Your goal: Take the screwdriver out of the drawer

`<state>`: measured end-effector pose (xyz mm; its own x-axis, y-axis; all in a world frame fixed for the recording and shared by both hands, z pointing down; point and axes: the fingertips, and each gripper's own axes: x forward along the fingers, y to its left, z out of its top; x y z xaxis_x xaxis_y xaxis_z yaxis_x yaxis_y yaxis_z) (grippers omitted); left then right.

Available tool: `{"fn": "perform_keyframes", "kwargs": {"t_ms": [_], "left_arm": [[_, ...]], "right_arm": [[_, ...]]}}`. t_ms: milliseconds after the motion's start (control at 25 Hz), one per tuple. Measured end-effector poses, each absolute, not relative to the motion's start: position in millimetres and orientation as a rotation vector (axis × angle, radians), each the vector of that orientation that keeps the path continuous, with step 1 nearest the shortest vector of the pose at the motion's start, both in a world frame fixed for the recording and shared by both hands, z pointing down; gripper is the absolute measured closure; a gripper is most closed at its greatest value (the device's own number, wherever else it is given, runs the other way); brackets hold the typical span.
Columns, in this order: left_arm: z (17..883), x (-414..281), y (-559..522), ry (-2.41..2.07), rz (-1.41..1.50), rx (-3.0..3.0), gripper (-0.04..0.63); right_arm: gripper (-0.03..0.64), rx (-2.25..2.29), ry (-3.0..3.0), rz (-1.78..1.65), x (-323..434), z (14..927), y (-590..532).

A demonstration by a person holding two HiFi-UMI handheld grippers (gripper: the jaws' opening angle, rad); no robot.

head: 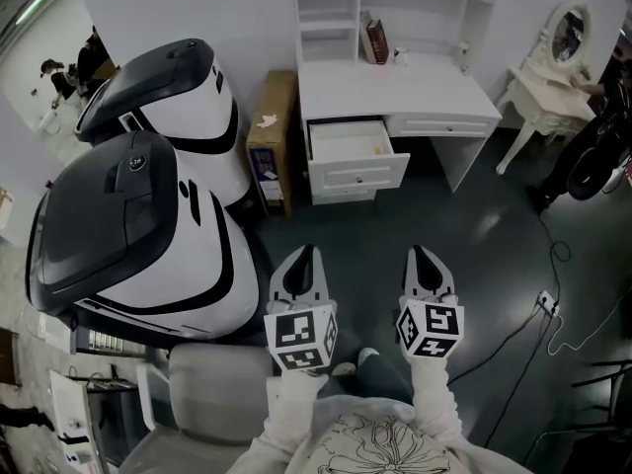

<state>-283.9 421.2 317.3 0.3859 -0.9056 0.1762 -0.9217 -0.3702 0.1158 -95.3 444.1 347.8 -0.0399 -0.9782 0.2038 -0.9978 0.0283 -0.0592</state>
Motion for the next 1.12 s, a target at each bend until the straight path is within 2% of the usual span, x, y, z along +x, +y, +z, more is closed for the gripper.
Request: {"fn": "perform_keyframes", "kwargs": {"t_ms": [520, 1120], "left_arm": [[336, -260, 345, -1.660, 0.154, 2.394, 0.584], [321, -159, 196, -1.757, 0.144, 2.356, 0.584]], "right_arm": [[0.611, 2.064, -2.172, 0.329, -67, 367, 362], [0.611, 1.979, -2.280, 0.297, 32, 351, 194]]}}
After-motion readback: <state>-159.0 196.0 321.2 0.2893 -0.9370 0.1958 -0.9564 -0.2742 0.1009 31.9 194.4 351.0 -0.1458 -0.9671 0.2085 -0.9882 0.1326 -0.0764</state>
